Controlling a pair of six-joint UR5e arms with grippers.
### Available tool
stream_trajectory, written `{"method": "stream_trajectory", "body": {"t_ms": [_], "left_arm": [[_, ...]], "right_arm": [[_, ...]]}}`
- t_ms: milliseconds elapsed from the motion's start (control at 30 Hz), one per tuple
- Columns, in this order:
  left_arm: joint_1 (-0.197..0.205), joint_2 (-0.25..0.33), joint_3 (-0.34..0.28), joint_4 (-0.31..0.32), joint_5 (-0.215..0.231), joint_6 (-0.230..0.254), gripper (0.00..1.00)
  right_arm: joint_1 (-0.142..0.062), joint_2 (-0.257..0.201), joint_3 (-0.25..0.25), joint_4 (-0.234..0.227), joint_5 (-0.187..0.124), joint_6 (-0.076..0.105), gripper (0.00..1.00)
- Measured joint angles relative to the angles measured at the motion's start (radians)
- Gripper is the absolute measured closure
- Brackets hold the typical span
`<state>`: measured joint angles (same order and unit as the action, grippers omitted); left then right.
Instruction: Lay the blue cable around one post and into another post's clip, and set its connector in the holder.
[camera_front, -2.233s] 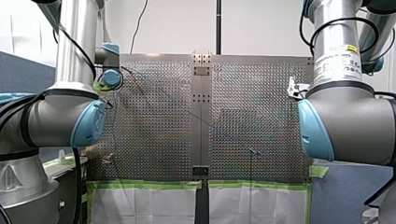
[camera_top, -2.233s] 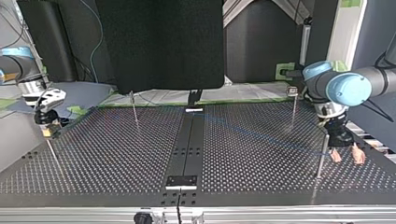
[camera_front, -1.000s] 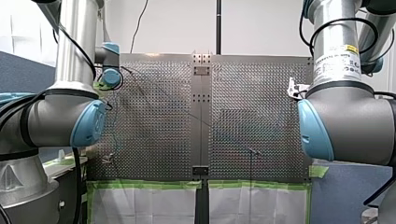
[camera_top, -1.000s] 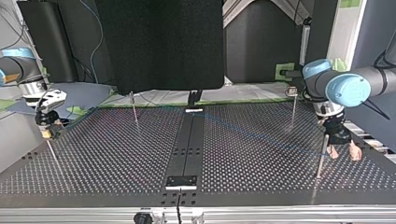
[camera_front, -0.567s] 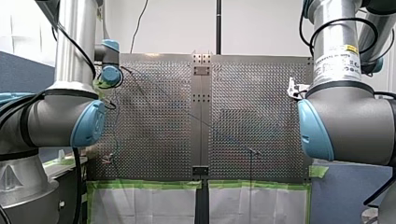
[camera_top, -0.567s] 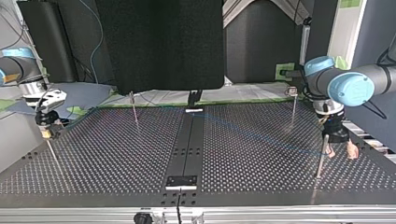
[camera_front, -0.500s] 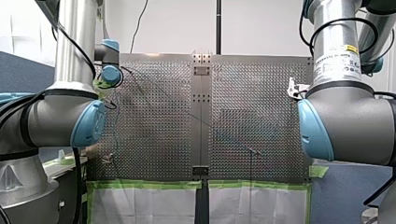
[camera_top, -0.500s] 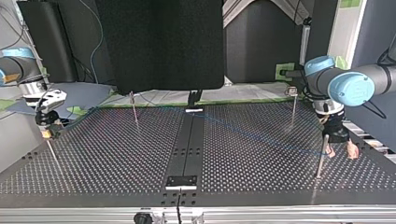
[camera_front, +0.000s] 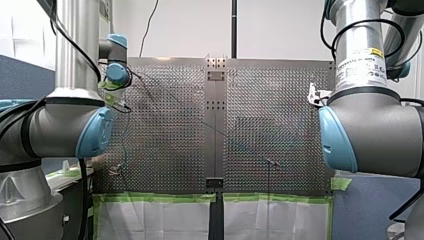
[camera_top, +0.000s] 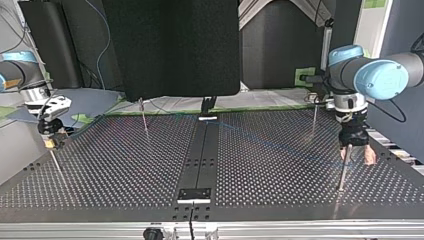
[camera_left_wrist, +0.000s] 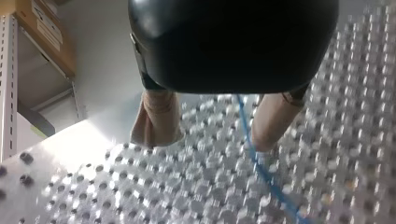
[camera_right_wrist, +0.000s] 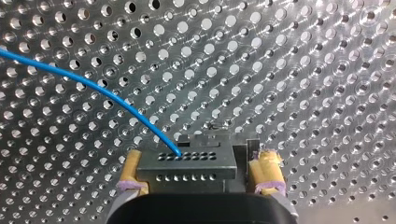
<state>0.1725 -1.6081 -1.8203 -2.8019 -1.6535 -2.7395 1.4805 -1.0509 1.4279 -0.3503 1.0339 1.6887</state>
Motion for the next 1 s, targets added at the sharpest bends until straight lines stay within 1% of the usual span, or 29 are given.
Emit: {"method": "stream_trajectory", "body": {"t_ms": [267,467,633,767,1000], "left_arm": [[-0.003,0.072,-0.045,-0.001,0.019,-0.064,0.0],[-0.004,0.128,-0.085,-0.011,0.017,-0.07,0.0],[-0.006,0.178,-0.126,-0.02,0.018,-0.054,0.0],[-0.016,0.218,-0.164,-0.027,0.017,-0.024,0.0],[-0.058,0.284,-0.23,-0.079,0.019,0.04,0.0]], "right_arm": [[0.0,0.0,0.0,0.0,0.0,0.0,0.0],[0.0,0.0,0.0,0.0,0.0,0.0,0.0],[0.0,0.0,0.0,0.0,0.0,0.0,0.0],[0.0,0.0,0.0,0.0,0.0,0.0,0.0],[0.0,0.0,0.0,0.0,0.0,0.0,0.0]]}}
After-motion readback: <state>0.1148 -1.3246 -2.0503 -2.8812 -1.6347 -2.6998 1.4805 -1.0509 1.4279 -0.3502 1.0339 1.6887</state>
